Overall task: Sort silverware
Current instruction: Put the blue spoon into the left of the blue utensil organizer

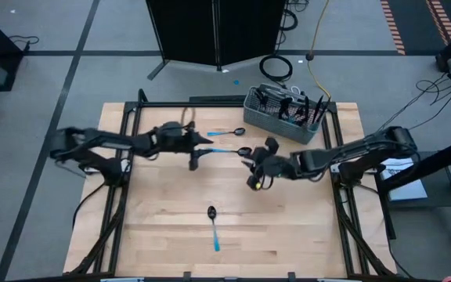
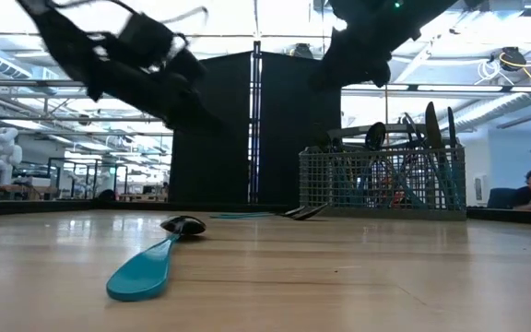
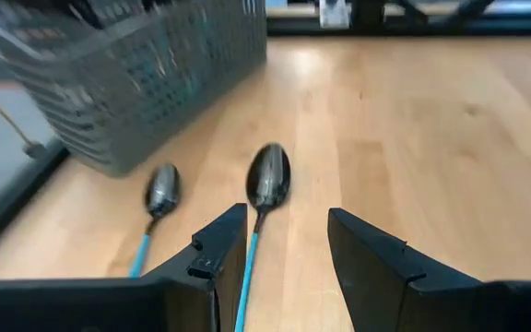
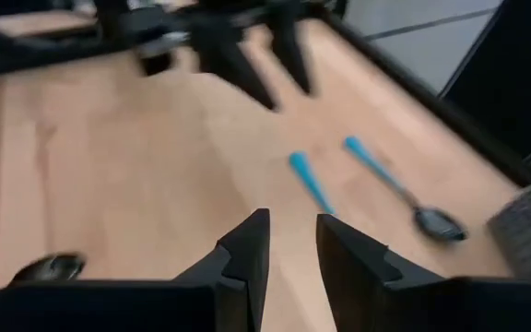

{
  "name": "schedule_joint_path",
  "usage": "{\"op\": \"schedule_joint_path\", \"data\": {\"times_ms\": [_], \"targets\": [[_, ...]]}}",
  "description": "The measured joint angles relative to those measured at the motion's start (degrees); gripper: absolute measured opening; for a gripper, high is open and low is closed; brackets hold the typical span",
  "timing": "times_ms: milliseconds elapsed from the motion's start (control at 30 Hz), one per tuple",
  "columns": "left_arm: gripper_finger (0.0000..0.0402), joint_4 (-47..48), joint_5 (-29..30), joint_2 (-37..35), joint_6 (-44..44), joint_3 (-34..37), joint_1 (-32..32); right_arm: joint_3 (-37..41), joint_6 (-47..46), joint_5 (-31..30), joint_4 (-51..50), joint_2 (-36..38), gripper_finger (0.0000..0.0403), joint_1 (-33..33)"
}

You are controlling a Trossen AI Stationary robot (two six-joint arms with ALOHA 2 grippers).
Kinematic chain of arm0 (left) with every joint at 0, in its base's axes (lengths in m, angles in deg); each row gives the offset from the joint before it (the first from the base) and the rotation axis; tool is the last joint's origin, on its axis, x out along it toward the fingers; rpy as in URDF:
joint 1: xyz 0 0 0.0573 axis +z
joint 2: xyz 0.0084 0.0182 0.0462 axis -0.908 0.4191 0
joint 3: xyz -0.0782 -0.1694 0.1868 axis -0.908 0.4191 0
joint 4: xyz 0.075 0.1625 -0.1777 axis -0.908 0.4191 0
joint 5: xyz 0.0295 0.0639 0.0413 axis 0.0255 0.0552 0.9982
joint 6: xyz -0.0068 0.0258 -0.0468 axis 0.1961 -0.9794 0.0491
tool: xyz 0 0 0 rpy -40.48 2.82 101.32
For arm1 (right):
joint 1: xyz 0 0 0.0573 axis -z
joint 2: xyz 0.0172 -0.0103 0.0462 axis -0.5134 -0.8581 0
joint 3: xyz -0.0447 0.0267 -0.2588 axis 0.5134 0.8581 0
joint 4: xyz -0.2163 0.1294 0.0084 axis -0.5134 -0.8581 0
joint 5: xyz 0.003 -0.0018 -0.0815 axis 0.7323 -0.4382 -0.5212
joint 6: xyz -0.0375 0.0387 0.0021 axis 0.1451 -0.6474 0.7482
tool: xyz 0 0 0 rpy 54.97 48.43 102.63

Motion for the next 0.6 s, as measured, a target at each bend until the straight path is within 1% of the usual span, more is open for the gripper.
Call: {"op": "schedule_joint_path", "data": {"times_ms": [100,233,367,467,600], "targets": [[0.0151,0.30,-2.65,7.38,-0.05,-4.33,0.75,0.01,-0.81,0.02,-0.43,-1.49,0.0087,-2.30],[0.0151,-0.13,-3.01,16.39,-0.50,-11.54,0.79,0.01,-0.61,0.00,-1.61,-1.67,0.0087,-4.10],[0.0151,0.40,-3.45,25.30,-0.21,-18.01,0.79,0.01,-0.76,-0.26,-3.02,0.14,0.0087,-5.10],[0.0151,4.19,-3.53,30.49,-0.51,-21.78,0.79,0.01,-0.55,-0.24,-3.21,0.70,0.0087,-5.87],[0.0151,7.91,-3.19,35.21,-1.81,-24.21,1.01,0.01,0.43,-0.20,-3.49,0.78,0.0087,-6.76]]}}
